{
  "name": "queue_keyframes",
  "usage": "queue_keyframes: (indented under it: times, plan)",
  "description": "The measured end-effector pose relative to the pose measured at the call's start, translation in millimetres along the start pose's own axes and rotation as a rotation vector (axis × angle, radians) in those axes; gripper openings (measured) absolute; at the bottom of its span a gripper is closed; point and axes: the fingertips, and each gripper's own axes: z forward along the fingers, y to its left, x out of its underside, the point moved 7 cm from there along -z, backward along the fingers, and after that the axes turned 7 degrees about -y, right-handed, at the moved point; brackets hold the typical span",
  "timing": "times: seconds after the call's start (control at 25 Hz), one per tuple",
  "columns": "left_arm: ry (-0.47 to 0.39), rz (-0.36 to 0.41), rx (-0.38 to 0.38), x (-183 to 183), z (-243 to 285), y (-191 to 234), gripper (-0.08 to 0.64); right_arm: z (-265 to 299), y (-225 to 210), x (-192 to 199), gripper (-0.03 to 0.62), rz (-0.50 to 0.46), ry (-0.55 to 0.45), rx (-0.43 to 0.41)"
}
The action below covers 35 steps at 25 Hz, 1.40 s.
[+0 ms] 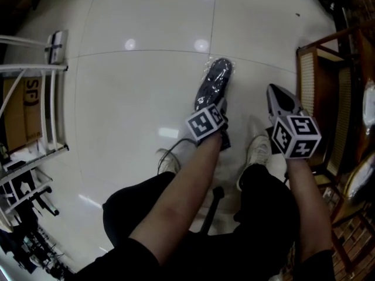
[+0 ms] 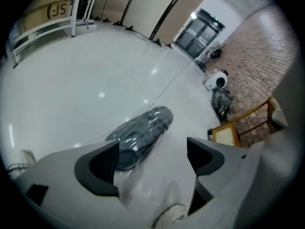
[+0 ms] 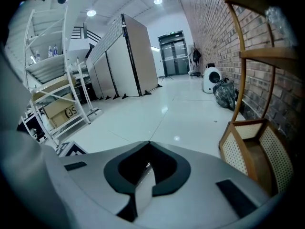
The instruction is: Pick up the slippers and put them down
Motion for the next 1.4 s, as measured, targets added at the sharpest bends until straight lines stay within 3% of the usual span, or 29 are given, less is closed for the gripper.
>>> queue_keyframes:
  times: [0.12,0.24,0.4,0.56,0.72,0.84,1.12,1.24,1.4]
  plan:
    - [-0.132,0.108,0.152,-44,-25,-40,0.446,-10,3,-16,0.009,-0.041,-0.035,0.019]
    - [-0.252,0.291,0.260,-82,-56,-76,0.443,-25,8,-39,0.011,-0.084,-0.082,0.032]
    - [-0.400,0.565,0.335,-133,-107,-118,0.430,-51,14,-82,0.009,-0.099,-0.190,0.052]
    - [-0.531,0.759,0.406,-171,-174,-143,0.430,-86,33,-112,0.009,-0.124,-0.260,0.057]
    - [-0.695,0.792,0.510,-207,-260,-171,0.428,-121,59,-143,0.009,-0.154,-0.343,0.041]
    - [-0.820,0.786,0.546,-235,-319,-185,0.429,-143,81,-172,0.009,-0.195,-0.427,0.025]
    - [-0.911,0.768,0.563,-252,-417,-176,0.428,-198,125,-218,0.009,-0.249,-0.550,0.017]
    - [-0.947,0.767,0.557,-249,-450,-164,0.353,-224,140,-224,0.009,-0.312,-0.595,0.017]
    - [-1.046,0.759,0.538,-238,-490,-144,0.105,-256,155,-222,0.009,-0.363,-0.650,0.021]
